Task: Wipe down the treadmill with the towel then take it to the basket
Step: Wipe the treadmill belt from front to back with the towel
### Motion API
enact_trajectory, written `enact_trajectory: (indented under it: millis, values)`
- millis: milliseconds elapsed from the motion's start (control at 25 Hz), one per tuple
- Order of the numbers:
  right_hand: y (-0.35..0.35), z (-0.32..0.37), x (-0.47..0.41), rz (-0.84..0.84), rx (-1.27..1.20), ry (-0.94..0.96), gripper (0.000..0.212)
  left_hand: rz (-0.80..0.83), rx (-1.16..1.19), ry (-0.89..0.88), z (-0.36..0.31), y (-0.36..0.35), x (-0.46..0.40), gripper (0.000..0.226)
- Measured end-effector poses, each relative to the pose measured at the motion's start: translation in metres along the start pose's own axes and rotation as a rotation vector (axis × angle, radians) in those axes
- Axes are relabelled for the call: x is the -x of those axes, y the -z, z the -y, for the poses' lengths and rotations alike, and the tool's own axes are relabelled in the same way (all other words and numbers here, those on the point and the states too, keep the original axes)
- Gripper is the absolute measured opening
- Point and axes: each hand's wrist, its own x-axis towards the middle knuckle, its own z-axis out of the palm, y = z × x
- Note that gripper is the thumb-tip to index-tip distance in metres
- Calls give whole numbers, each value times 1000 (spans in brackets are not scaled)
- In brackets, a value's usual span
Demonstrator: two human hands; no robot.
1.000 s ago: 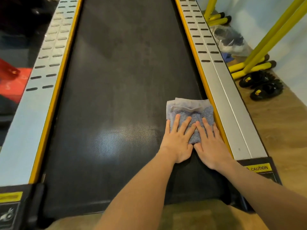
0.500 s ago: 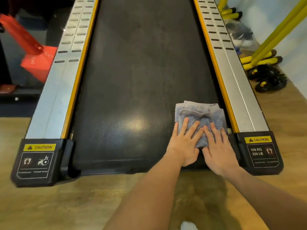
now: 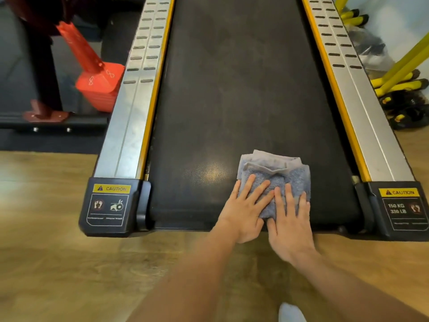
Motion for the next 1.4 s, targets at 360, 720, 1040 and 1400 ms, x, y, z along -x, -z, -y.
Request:
enact_trajectory:
  millis: [360,720,1040,1400]
  values:
    - [8,179,-8,46,-99,166,78,-41,-7,156,142,1,109,69]
    - [28,216,-61,87,-125,193,80,2,-93,132,204,16,91,71]
    - [57,223,-208,47,-134,246,81,-47,-49,202,292,56,-16,69]
    - [91,214,-369,21,-156,318,86,-110,-18,217,379,93,-139,69]
